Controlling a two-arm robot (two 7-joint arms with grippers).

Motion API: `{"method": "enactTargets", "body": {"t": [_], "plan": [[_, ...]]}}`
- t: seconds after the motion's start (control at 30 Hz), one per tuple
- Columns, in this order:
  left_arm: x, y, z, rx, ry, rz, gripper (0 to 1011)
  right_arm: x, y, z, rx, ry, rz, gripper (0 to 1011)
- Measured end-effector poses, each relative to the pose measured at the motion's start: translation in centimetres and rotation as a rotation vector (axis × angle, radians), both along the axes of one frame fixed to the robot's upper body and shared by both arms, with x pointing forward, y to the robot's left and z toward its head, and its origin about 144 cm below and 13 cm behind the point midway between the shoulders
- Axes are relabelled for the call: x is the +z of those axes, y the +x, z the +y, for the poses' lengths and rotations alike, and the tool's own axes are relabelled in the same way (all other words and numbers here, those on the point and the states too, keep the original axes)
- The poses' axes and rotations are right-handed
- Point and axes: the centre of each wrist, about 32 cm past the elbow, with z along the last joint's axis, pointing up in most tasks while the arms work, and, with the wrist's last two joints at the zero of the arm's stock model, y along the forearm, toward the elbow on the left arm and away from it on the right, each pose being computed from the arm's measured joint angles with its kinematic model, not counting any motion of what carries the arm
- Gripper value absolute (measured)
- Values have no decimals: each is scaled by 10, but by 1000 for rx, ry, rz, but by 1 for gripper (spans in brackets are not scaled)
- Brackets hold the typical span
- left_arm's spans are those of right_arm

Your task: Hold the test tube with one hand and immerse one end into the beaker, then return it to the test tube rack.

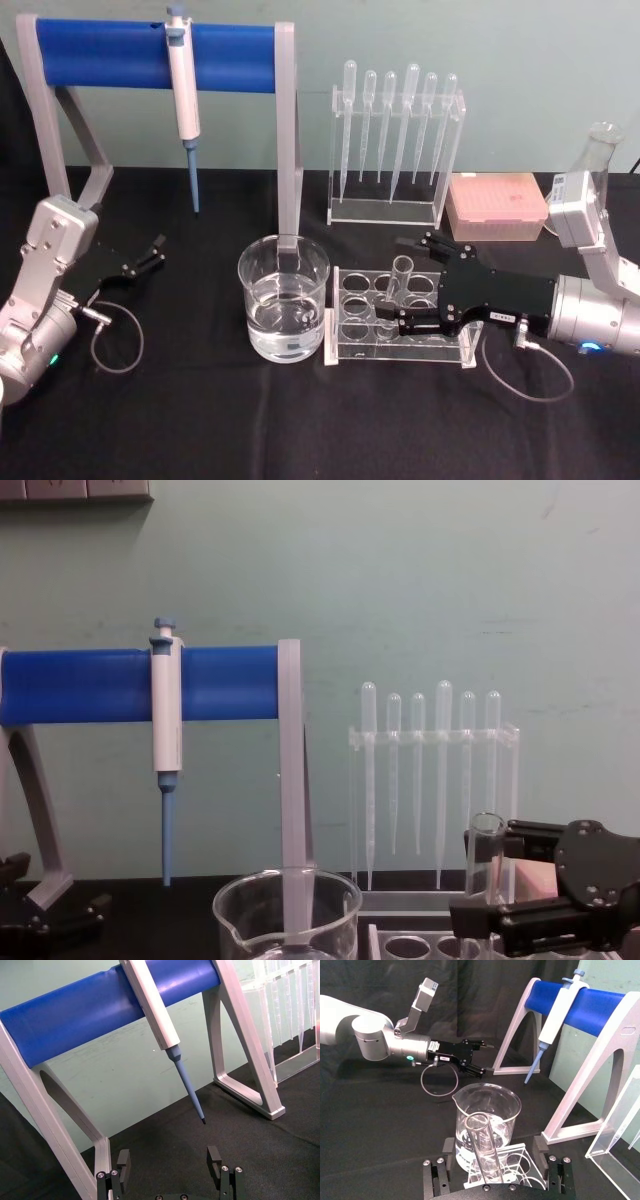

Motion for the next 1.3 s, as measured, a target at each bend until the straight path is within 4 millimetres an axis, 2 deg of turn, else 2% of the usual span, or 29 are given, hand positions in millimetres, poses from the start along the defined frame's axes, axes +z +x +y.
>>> {"method": "enactTargets", "body": {"t": [0.1, 0.43, 0.5, 0.57, 0.6, 0.63, 0.67, 0.83, 0.93, 1.3], "plan": [[0, 0, 0, 0, 0, 0, 1000, 0, 0, 0, 0, -1, 0, 947], [0, 0, 0, 0, 0, 0, 1000, 0, 0, -1, 0, -2, 1, 681], [0, 0, 0, 0, 0, 0, 1000, 0, -1, -1, 0, -2, 1, 594], [0, 0, 0, 0, 0, 0, 1000, 0, -1, -1, 0, -2, 1, 551], [0, 0, 0, 0, 0, 0, 1000, 0, -1, -1, -1, -2, 1, 488], [0, 0, 0, 0, 0, 0, 1000, 0, -1, -1, 0, -2, 1, 477], [0, 0, 0, 0, 0, 0, 1000, 0, -1, -1, -1, -2, 1, 407], [0, 0, 0, 0, 0, 0, 1000, 0, -1, -1, 0, -3, 2, 273], [0, 0, 0, 0, 0, 0, 1000, 0, -1, -1, -1, -3, 1, 236], [0, 0, 0, 0, 0, 0, 1000, 3, -1, -1, -11, -3, 6, 236]]}}
